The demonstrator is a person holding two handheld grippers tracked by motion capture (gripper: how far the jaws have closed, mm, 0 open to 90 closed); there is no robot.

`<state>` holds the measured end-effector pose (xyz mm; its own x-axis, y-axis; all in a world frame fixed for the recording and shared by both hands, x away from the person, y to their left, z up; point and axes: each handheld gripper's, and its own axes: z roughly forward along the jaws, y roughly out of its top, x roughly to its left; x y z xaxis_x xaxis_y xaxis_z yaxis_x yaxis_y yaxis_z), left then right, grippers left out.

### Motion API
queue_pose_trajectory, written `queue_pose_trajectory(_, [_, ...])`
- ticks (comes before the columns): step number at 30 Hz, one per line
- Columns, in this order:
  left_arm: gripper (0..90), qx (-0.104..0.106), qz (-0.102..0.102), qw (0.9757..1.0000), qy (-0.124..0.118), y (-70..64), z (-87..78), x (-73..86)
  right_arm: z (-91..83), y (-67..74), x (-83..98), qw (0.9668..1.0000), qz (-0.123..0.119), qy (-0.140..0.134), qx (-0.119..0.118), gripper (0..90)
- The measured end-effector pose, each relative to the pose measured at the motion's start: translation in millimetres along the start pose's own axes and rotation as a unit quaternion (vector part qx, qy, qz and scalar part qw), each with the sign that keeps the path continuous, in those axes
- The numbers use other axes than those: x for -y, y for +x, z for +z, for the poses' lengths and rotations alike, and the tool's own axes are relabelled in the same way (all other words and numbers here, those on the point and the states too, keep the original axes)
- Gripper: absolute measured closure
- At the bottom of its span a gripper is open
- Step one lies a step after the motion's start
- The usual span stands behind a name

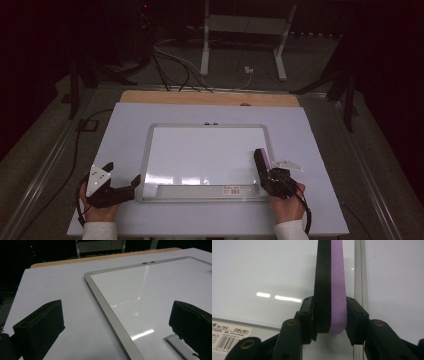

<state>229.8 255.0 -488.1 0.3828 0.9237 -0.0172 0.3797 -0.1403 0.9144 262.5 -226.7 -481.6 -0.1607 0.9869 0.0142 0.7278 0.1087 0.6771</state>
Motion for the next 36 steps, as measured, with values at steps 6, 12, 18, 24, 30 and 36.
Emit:
queue_pose_trajectory(6, [0.7,0.001,0.002,1.0000,0.000,-1.6,0.4,-0.5,-2.0,0.2,2.2,1.0000,0.002,0.000,0.001,62.7])
queue_pose_trajectory(12, [0.7,0.000,0.000,1.0000,0.001,-1.1,0.1,-0.1,-2.5,-1.0,2.6,1.0000,0.002,0.000,-0.003,62.0])
queue_pose_trajectory(18, [0.7,0.001,0.000,1.0000,0.001,-0.8,0.1,0.2,-5.0,-6.3,1.2,0.9998,0.005,-0.014,-0.015,46.1])
queue_pose_trajectory(24, [0.7,0.001,0.001,1.0000,0.001,-1.1,0.3,-0.2,-8.3,-11.5,-5.4,0.9989,-0.008,-0.031,-0.036,28.2])
queue_pose_trajectory(30, [0.7,0.001,0.000,1.0000,0.001,-0.7,0.1,0.0,-13.1,-15.7,-11.2,0.9979,-0.015,-0.050,-0.037,9.5])
queue_pose_trajectory(36, [0.7,0.000,-0.002,1.0000,0.000,-0.2,-0.3,-0.2,-17.8,-33.4,-11.4,0.9929,-0.015,-0.072,-0.093,0.0])
